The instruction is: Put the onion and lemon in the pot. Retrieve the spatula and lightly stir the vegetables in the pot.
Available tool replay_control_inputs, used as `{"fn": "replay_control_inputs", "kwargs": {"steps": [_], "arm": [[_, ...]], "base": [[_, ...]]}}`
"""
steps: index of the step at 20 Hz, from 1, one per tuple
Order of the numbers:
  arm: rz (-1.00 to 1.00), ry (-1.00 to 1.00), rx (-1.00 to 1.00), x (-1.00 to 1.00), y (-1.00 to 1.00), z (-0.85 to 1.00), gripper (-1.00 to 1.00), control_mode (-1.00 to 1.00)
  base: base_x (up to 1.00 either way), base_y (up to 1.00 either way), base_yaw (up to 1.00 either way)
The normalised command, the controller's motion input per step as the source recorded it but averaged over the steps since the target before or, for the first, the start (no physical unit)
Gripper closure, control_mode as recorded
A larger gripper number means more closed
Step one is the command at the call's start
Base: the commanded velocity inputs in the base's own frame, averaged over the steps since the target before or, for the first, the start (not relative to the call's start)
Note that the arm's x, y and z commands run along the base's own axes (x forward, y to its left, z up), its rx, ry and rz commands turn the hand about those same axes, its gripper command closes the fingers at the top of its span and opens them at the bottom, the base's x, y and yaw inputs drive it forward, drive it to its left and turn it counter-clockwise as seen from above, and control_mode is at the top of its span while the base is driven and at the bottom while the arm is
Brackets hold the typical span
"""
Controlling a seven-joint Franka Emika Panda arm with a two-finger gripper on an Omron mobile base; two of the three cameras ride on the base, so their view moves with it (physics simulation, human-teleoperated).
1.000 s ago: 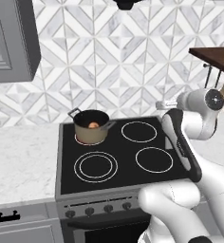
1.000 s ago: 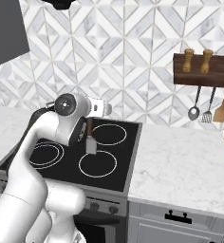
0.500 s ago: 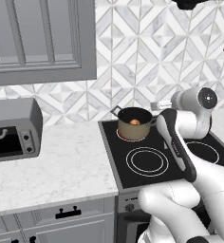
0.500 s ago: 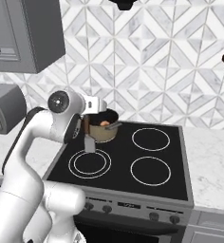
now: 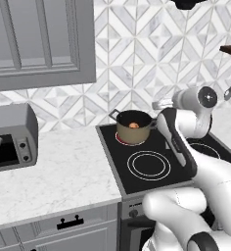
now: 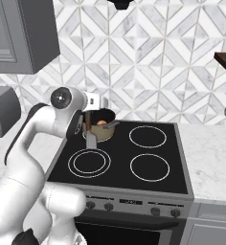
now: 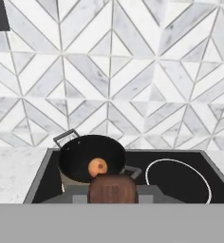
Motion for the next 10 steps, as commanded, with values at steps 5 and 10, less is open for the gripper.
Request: {"fn": "replay_control_inputs", "kwargs": {"steps": [5,10], "arm": [[0.03,0.00,0.10,0.99,0.00,0.26,1.00,-1.00],[0.06,-0.02,0.07,0.99,0.00,0.08,1.00,-1.00]], "base": [[0.00,0.00,0.00],[0.00,0.00,0.00]]}}
